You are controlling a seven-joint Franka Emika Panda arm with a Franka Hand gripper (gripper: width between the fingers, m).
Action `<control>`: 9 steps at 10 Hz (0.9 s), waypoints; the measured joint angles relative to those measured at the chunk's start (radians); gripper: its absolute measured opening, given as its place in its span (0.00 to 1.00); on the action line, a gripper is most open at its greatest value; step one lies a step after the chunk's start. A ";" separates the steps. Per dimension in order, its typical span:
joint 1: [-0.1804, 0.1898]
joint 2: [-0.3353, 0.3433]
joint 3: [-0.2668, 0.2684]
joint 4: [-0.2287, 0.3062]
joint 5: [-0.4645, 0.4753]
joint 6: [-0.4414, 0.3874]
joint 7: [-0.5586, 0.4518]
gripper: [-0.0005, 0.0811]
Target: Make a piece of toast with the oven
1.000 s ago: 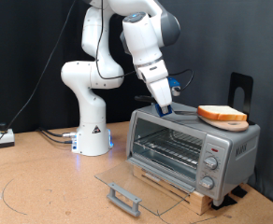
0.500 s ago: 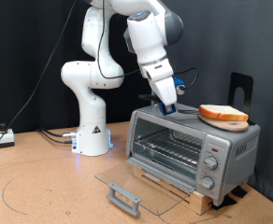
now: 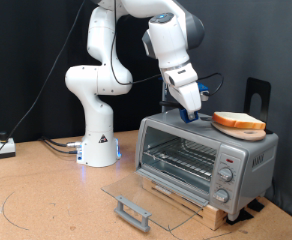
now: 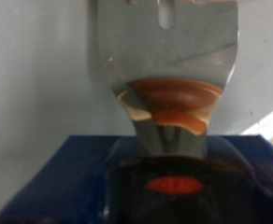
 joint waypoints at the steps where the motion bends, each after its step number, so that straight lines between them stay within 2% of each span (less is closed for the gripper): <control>1: 0.000 0.000 0.017 0.000 0.002 0.010 0.018 0.49; 5: -0.001 0.015 0.068 0.004 0.002 0.055 0.081 0.49; 9: -0.004 0.064 0.105 0.032 0.002 0.104 0.123 0.49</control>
